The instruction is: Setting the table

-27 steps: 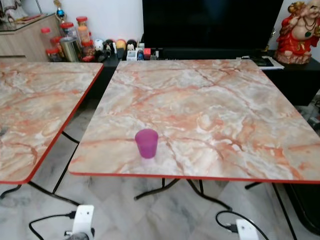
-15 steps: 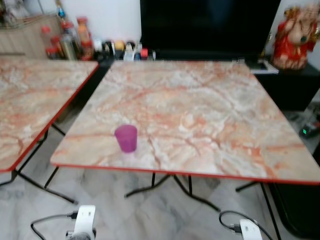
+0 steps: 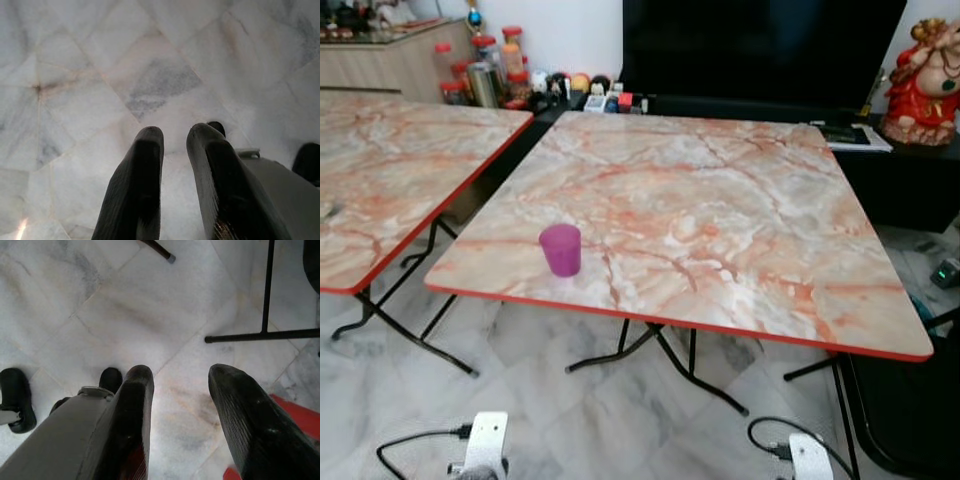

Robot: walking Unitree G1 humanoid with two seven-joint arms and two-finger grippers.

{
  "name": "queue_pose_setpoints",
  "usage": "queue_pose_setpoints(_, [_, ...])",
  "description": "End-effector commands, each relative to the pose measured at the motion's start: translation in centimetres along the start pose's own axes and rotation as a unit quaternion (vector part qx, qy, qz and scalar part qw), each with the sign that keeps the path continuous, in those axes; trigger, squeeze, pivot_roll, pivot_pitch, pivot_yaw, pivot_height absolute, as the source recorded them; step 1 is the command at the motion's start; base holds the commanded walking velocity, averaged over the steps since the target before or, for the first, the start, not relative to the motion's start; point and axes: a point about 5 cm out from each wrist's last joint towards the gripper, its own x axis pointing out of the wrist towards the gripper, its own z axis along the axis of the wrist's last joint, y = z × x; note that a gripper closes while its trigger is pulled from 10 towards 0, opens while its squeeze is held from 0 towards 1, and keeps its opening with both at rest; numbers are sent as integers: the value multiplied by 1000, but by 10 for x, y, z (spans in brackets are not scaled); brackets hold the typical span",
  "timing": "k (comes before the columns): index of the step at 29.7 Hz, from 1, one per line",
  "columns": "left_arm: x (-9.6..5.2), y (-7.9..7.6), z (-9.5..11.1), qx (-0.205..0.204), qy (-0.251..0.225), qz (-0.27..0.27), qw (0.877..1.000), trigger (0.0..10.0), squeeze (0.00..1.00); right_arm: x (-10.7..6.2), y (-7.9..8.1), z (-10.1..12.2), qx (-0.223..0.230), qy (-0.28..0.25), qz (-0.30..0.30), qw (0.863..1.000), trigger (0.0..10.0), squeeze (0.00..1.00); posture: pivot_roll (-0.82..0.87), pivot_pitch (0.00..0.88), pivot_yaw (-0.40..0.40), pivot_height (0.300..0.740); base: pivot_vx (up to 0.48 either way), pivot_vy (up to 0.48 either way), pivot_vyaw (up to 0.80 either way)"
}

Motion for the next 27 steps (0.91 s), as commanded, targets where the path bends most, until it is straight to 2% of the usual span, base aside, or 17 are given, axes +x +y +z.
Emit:
queue_pose_setpoints(1, [0,5,5,-9,-23,21,999,10000,0,0,0,3,1,-4,-2,1000,10000,0,14,0,-42,740,0,0,0])
queue_pose_setpoints(8, [-2,9,7,-38,-58,75,995,10000,0,0,-1,2,1,-8,-1,1000,10000,0,19,0,-41,740,0,0,0])
queue_pose_setpoints(9, [-3,30,41,-44,-131,114,984,10000,0,0,0,3,2,-9,-1,1000,10000,0,19,0,-41,740,0,0,0])
queue_pose_setpoints(10, [-5,41,58,-45,-165,132,976,10000,0,0,0,3,2,-10,-1,1000,10000,0,23,0,-43,740,0,0,0])
queue_pose_setpoints(15, [-17,60,99,-30,-262,176,948,10000,0,0,0,2,4,-13,1,1000,10000,0,24,0,-43,740,0,0,0])
queue_pose_setpoints(17, [-25,66,116,-13,-309,195,931,10000,0,0,-1,1,6,-13,1,1000,10000,0,26,0,-44,740,0,0,0])
queue_pose_setpoints(18, [-27,67,120,-11,-319,198,927,10000,0,0,-1,1,6,-14,1,1000,10000,0,26,0,-44,740,0,0,0])
queue_pose_setpoints(19, [-32,68,129,-18,-346,197,917,10000,0,0,-1,0,8,-13,1,1000,10000,0,22,0,-42,740,0,0,0])
queue_pose_setpoints(20, [-32,68,129,-18,-346,197,917,10000,0,0,-1,0,8,-13,1,1000,10000,0,22,0,-42,740,0,0,0])
queue_pose_setpoints(21, [-41,66,144,-27,-391,184,901,10000,0,0,-1,-1,9,-13,2,1000,10000,0,21,0,-41,740,0,0,0])
queue_pose_setpoints(22, [-47,64,152,-29,-416,178,891,10000,0,0,-1,-1,9,-12,2,1000,10000,0,21,0,-42,740,0,0,0])
queue_pose_setpoints(27, [-72,54,191,-42,-498,155,852,10000,0,0,-1,-1,11,-13,2,1000,10000,0,26,0,-47,740,0,0,0])
